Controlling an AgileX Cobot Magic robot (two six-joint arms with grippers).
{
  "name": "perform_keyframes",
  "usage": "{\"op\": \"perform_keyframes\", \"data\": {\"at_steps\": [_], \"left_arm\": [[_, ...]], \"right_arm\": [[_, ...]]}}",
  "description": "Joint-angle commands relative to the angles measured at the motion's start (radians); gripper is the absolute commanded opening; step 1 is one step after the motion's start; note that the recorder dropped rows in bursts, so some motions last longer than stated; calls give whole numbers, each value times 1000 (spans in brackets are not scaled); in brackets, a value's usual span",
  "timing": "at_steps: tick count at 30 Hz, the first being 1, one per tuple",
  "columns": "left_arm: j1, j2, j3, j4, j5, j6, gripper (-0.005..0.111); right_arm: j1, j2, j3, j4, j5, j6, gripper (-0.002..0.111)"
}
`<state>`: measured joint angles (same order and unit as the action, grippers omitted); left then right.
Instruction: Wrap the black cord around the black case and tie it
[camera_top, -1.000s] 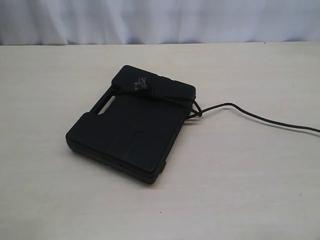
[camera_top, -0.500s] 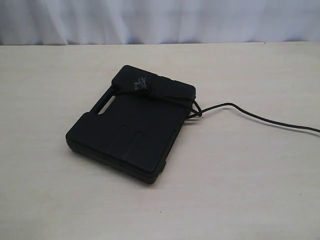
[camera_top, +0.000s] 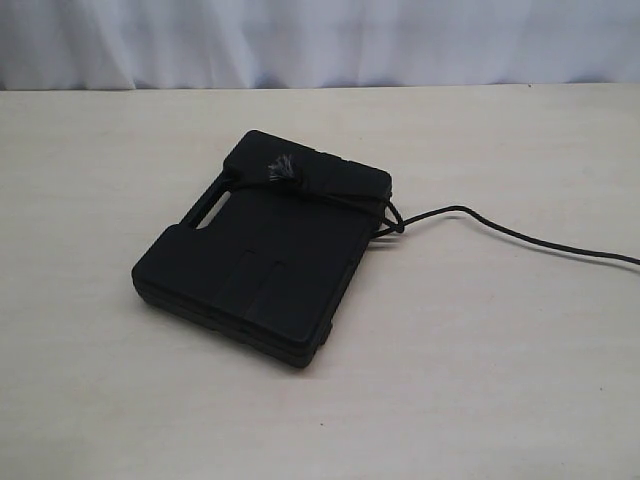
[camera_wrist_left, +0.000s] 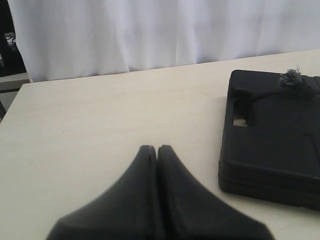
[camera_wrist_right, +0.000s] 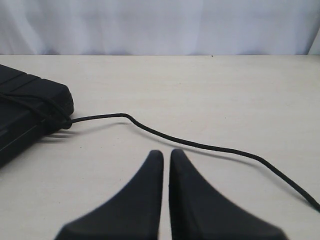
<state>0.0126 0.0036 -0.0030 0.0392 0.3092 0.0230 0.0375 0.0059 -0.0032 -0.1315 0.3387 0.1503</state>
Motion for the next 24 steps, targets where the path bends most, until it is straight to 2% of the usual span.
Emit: {"op": "perform_keyframes", "data": {"at_steps": [1, 24], "left_arm": [[4, -4, 3, -9, -5, -2, 0], [4, -4, 3, 1, -5, -2, 0]], "right_arm": [[-4, -6, 3, 5, 0, -5, 4], [-4, -6, 3, 19, 0, -5, 4]]}}
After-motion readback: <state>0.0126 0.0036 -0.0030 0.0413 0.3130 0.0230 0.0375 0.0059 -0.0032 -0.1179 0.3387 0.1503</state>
